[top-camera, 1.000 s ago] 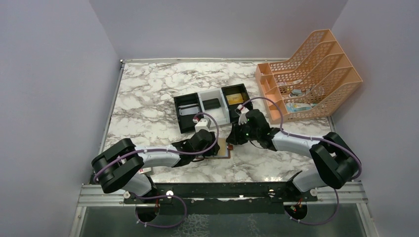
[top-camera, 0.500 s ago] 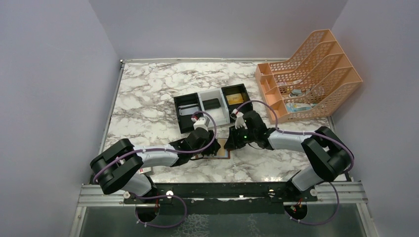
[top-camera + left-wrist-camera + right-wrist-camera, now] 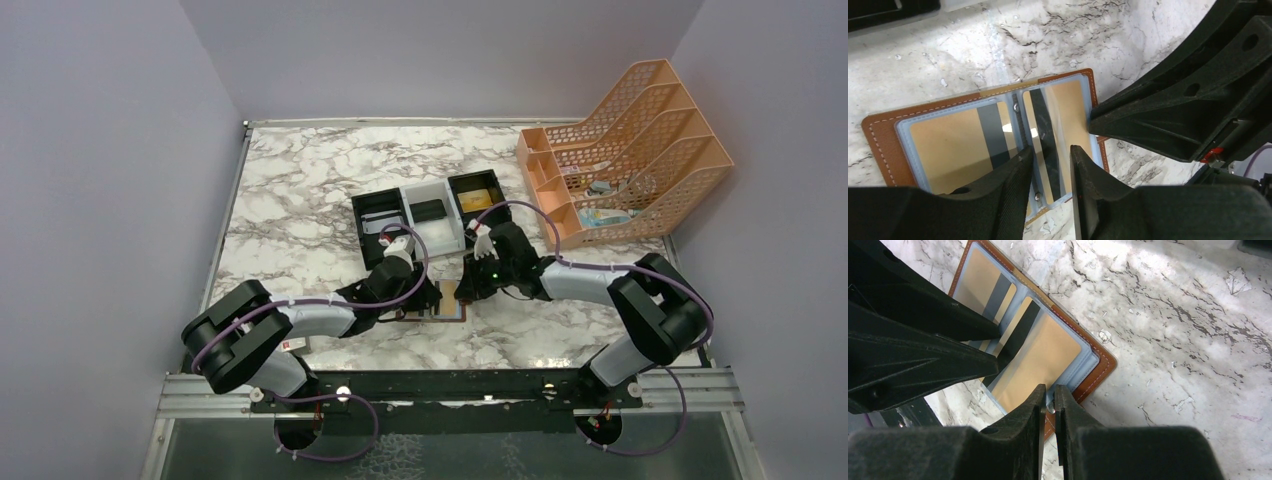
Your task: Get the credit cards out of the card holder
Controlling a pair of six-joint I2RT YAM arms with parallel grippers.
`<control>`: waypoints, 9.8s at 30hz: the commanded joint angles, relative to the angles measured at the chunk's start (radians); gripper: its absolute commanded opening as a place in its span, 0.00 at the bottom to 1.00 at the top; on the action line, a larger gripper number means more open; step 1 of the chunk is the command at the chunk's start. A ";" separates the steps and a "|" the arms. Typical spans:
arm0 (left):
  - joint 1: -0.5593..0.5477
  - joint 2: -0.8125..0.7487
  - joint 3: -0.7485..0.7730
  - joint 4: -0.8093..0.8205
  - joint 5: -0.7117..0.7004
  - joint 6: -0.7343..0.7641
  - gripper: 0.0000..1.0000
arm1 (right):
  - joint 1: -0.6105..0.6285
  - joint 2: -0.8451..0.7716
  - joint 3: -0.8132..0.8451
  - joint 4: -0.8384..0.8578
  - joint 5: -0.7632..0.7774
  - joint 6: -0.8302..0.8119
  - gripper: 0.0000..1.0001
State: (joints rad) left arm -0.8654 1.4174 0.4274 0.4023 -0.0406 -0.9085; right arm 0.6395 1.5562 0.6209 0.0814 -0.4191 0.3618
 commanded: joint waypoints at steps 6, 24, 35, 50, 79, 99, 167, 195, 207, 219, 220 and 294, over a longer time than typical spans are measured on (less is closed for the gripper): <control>0.021 0.013 -0.060 0.132 0.058 -0.071 0.30 | -0.002 0.034 0.011 -0.035 0.040 -0.029 0.13; 0.026 0.048 -0.079 0.184 0.069 -0.131 0.13 | -0.002 0.043 0.004 -0.026 0.042 -0.029 0.13; 0.029 -0.032 -0.127 0.183 0.037 -0.132 0.00 | -0.001 0.020 0.000 -0.027 0.073 -0.010 0.13; 0.031 -0.044 -0.128 0.181 0.039 -0.120 0.00 | -0.002 -0.140 -0.032 0.122 -0.033 0.138 0.25; 0.031 0.000 -0.078 0.185 0.090 -0.121 0.14 | -0.002 0.048 0.015 0.024 0.022 0.055 0.21; 0.032 -0.008 -0.110 0.208 0.067 -0.126 0.00 | -0.002 0.027 0.010 0.000 0.086 0.048 0.19; 0.055 -0.588 -0.163 0.178 0.281 -0.042 0.00 | -0.005 -0.352 -0.205 0.589 -0.320 0.434 0.37; 0.073 -0.643 -0.188 0.217 0.321 -0.078 0.00 | -0.049 -0.275 -0.277 0.998 -0.525 0.631 0.20; 0.074 -0.602 -0.202 0.285 0.337 -0.107 0.00 | -0.049 -0.242 -0.284 1.058 -0.520 0.684 0.18; 0.075 -0.619 -0.232 0.255 0.271 -0.112 0.55 | -0.096 -0.318 -0.298 0.861 -0.425 0.578 0.01; 0.074 -0.617 -0.231 0.239 0.260 -0.109 0.68 | -0.115 -0.331 -0.296 0.812 -0.410 0.556 0.01; 0.173 -0.459 0.084 -0.347 -0.224 0.404 0.99 | -0.247 0.371 0.595 -0.027 0.165 -1.402 0.06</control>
State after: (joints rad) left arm -0.7052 0.9409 0.5003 0.0227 -0.3141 -0.5095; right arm 0.3923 1.8965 1.1801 0.0788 -0.2195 -0.9627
